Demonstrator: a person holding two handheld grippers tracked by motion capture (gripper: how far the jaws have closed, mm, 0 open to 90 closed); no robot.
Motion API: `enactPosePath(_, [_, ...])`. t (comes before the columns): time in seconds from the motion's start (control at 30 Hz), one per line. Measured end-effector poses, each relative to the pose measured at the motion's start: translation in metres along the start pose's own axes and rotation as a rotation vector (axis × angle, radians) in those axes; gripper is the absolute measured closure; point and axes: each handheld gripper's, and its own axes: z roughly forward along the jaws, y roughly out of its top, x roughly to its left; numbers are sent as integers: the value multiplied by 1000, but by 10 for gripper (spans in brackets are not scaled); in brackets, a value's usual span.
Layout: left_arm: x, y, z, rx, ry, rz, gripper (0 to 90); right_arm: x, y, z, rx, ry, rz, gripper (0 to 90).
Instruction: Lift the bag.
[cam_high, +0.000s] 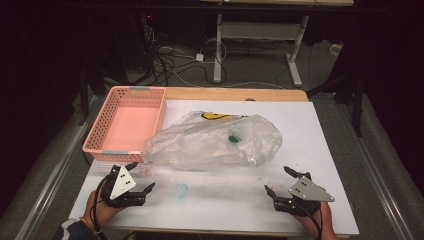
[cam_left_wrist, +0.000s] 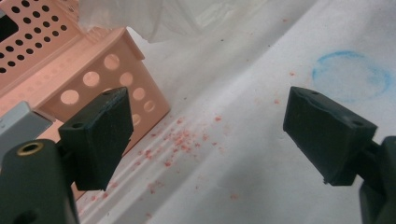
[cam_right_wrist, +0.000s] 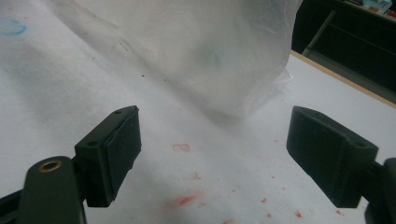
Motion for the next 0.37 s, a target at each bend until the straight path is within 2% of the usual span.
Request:
enactPosePath(0.27, [0,2,5,7,-5,-7,158,-2,-3,4,13,22,4,178])
enactPosePath(0.37, [0,2,5,13,-3,-4,158,-3,-3,4,2,26,1,177])
